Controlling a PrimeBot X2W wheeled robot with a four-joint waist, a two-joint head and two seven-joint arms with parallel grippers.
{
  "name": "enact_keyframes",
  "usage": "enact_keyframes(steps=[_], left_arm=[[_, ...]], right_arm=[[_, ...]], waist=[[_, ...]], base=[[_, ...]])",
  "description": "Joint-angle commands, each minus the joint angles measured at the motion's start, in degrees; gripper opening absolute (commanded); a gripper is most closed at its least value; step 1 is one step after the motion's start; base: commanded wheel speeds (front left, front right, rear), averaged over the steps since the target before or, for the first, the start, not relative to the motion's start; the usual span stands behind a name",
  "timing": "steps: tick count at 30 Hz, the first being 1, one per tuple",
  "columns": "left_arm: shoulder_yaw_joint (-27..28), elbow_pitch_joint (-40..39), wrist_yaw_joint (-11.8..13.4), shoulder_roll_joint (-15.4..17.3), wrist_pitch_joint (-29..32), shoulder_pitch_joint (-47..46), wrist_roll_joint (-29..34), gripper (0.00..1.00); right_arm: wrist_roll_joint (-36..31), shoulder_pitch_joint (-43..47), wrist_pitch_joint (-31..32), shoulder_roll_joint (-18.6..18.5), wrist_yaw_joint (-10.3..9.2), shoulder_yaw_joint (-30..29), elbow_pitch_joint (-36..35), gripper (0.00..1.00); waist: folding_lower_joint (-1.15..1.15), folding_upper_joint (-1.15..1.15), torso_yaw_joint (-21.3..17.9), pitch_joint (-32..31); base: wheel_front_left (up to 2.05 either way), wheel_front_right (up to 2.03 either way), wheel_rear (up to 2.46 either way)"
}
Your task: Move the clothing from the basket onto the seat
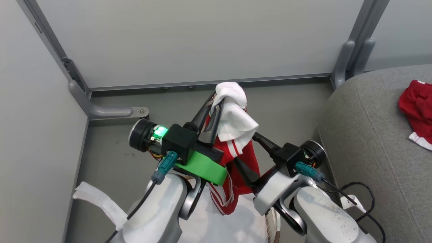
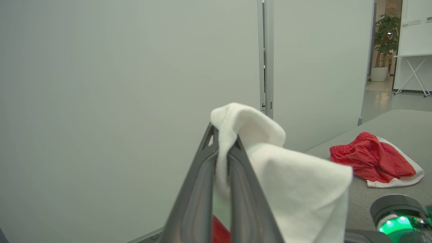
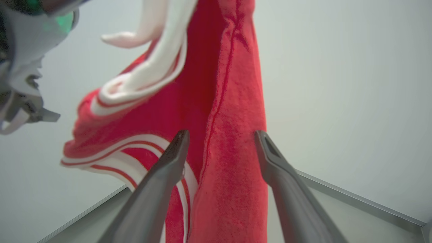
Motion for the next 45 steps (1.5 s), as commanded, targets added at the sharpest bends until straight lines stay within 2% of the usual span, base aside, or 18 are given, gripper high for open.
enact_keyframes(steps=[1,7,8,9,17,18,19,23,26,37,45], left_arm=[[-1.01,-0.25,-0.39,-0.05,0.18,-1.20,-0.47,0.00],[-5.79,-0.89,0.27,-0.04,0.10,-1.75,-2.95,0.00],[-6.52,-0.94,0.52,-0.06,0.00,-1.85,-3.58,0.00],[-7.03,-0.92,0.74,-0.07,-0.08,-1.89,-4.00,0.00],[-8.35,0.62,2.73,-0.06,-0.64,-2.72,-6.31,0.00],[-8.23,0.87,2.90,-0.08,-0.74,-2.77,-6.45,0.29],[-8.10,1.36,3.21,-0.06,-0.79,-2.68,-6.55,1.00],[-7.82,2.86,3.65,0.56,-1.10,-2.01,-5.90,1.00],[-7.45,4.20,3.64,1.18,-1.35,-1.03,-5.79,1.00],[-4.96,5.50,2.65,2.61,-1.58,2.67,-4.53,1.00],[-2.96,6.14,0.85,1.76,-1.54,4.07,-3.07,1.00]], right_arm=[[-0.33,-1.61,-0.26,0.12,-0.08,0.86,0.95,1.00],[-1.62,-5.55,-0.26,0.71,-0.08,0.47,5.59,1.00],[-1.41,-5.75,-0.26,0.79,-0.08,0.58,6.78,0.90],[-1.12,-5.98,-0.26,0.87,-0.08,1.14,7.53,0.01],[4.08,-5.82,-0.26,0.81,-0.08,1.99,9.09,0.00],[4.51,-5.37,-0.26,0.78,-0.08,1.60,8.82,0.00],[4.83,-4.97,-0.26,0.78,-0.08,1.23,8.22,0.00],[5.91,-2.47,-0.27,0.80,-0.08,-1.11,5.61,0.00],[6.03,0.18,-0.26,0.76,-0.08,-3.66,3.06,0.00],[6.99,6.96,-0.27,-0.33,-0.07,-9.57,-5.35,0.00],[6.95,8.78,-0.26,-1.32,-0.07,-12.38,-8.31,0.00]], waist=[[0.01,0.00,0.72,0.03],[0.01,0.00,2.39,0.02],[0.01,0.00,2.65,0.00],[0.01,0.00,2.82,0.00],[0.01,0.00,2.92,0.28],[0.01,0.00,2.68,0.35],[0.01,0.00,2.25,0.46],[0.01,0.00,-0.16,0.82],[0.01,0.00,-3.39,1.14],[0.01,0.00,-20.71,3.88],[0.01,0.00,-30.03,5.83]], base=[[0.00,0.00,0.00],[0.00,0.00,0.00],[0.00,0.00,0.00],[0.00,0.00,0.00],[0.00,0.00,0.00],[0.00,0.00,0.00],[0.00,0.00,0.00],[0.00,0.00,0.00],[0.00,0.00,0.00],[0.00,0.00,0.00],[0.00,0.00,0.00]])
